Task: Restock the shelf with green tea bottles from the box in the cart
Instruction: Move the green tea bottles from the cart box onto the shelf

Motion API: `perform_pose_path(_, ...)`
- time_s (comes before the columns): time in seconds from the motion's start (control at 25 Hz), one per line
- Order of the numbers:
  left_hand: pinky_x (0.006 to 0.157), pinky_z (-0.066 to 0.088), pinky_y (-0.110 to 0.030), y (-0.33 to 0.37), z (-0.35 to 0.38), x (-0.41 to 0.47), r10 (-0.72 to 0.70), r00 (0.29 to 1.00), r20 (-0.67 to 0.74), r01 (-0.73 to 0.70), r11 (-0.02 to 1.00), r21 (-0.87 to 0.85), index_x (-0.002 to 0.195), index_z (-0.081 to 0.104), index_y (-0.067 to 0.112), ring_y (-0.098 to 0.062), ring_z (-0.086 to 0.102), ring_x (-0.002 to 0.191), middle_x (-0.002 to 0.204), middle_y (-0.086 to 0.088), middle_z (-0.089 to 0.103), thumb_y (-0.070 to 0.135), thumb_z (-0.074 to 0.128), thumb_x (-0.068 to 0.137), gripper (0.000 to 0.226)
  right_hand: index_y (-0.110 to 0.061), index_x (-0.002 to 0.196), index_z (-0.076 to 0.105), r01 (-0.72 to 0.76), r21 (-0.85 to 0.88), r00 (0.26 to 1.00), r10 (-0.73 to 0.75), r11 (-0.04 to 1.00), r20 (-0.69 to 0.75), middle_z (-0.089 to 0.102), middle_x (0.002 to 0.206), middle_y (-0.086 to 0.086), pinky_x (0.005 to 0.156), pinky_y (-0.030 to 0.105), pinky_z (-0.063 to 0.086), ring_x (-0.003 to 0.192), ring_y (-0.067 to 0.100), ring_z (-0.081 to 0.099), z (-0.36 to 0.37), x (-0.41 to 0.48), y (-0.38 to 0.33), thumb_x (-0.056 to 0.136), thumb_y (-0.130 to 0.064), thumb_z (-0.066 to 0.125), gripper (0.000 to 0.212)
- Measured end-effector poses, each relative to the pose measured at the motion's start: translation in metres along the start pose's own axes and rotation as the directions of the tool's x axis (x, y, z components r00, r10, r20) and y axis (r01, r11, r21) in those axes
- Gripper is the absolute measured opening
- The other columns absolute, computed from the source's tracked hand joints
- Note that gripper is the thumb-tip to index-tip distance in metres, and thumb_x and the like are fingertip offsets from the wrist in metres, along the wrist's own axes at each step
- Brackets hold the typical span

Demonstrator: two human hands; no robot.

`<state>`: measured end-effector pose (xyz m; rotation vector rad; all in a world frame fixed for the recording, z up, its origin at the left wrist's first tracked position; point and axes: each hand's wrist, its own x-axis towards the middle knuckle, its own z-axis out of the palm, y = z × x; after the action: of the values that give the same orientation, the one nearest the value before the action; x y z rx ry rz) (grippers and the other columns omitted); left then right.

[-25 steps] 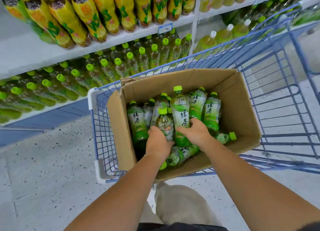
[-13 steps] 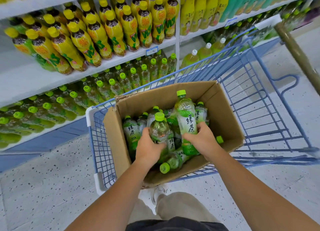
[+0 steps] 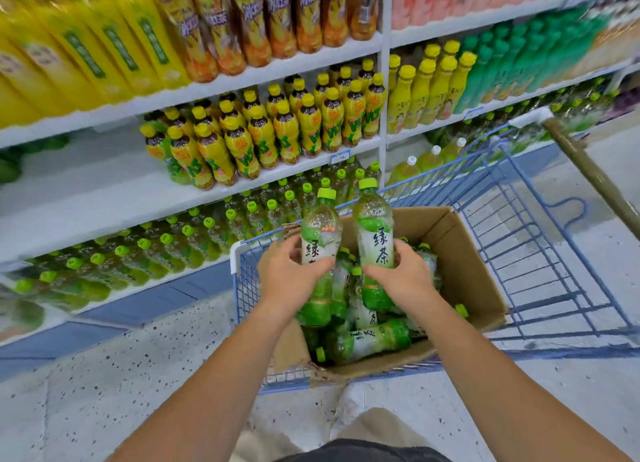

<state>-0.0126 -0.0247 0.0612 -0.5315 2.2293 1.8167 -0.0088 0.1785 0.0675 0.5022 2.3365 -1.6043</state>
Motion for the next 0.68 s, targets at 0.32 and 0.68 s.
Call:
perform_pose_path(0.32, 0.057, 0.055, -0.018, 0.031, -0.145, -0.019, 0.088, 0.980, -0.176, -0.111, 0.986, -0.126, 0.112, 0.063, 0.041, 0.002, 0.072, 0.076, 0.092, 0.016, 0.075, 0.029, 0.089, 0.068, 0.052, -0.043, 0.101, 0.052, 0.187, -0.042, 0.982, -0.186, 0.981, 0.028, 0.064, 0.093, -0.024, 0.059, 0.015, 0.044, 0.072, -0.014, 0.060, 0.098, -0.032, -0.094, 0.078, -0.031, 0.078, 0.037)
perform_pose_path(0.68, 0.070, 0.064, -0.037, 0.007, -0.363, -0.032, 0.185, 0.939, -0.289, -0.215, 0.974, -0.072, 0.112, 0.062, 0.044, -0.006, 0.074, 0.078, 0.092, 0.013, 0.076, 0.043, 0.087, 0.061, 0.056, -0.040, 0.091, 0.058, 0.290, -0.043, 0.953, -0.284, 0.956, 0.108, 0.069, 0.090, -0.013, 0.055, 0.019, 0.050, 0.072, 0.000, 0.066, 0.283, -0.084, -0.191, 0.080, -0.024, 0.077, 0.027)
